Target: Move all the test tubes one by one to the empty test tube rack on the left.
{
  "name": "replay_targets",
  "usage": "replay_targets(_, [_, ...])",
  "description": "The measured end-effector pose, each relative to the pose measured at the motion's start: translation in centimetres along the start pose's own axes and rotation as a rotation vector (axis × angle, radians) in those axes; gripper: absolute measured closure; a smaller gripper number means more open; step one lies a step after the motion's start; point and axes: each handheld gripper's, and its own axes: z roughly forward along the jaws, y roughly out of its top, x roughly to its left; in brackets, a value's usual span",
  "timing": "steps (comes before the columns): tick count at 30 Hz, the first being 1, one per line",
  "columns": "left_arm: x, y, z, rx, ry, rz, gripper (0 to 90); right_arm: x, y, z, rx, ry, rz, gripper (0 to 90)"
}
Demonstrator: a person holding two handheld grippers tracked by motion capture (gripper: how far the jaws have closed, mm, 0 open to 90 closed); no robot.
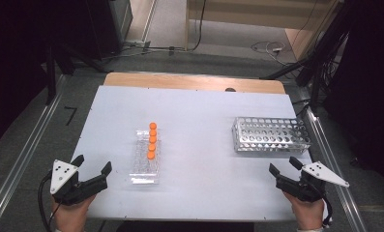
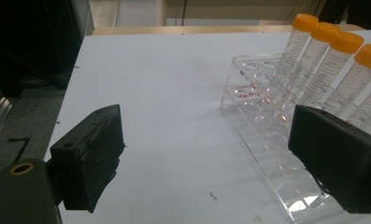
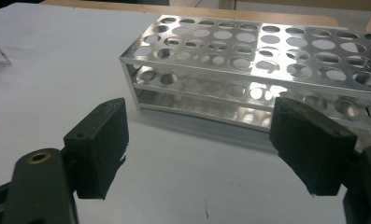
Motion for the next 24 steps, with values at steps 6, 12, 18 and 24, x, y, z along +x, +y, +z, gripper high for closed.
replay_targets(6, [0.4,-0.3,-0.1,0.002,0.012,-0.004,10.7,-0.9,-0.3,-0.3,0.002,-0.026,0.018,18.2])
replay_targets(12, [1.0,-0.6,-0.2,0.006,0.028,-0.011,10.7,-1.9,-0.6,-0.6,0.001,-0.057,0.039,18.1])
replay_targets(18, [1.8,-1.2,0.3,0.024,0.059,-0.02,10.7,-2.6,-0.8,-0.6,0.017,-0.079,0.051,18.1])
replay_targets(24, [2.2,-1.3,0.5,0.028,0.072,-0.028,10.7,-3.2,-0.9,-0.5,0.024,-0.095,0.06,17.7])
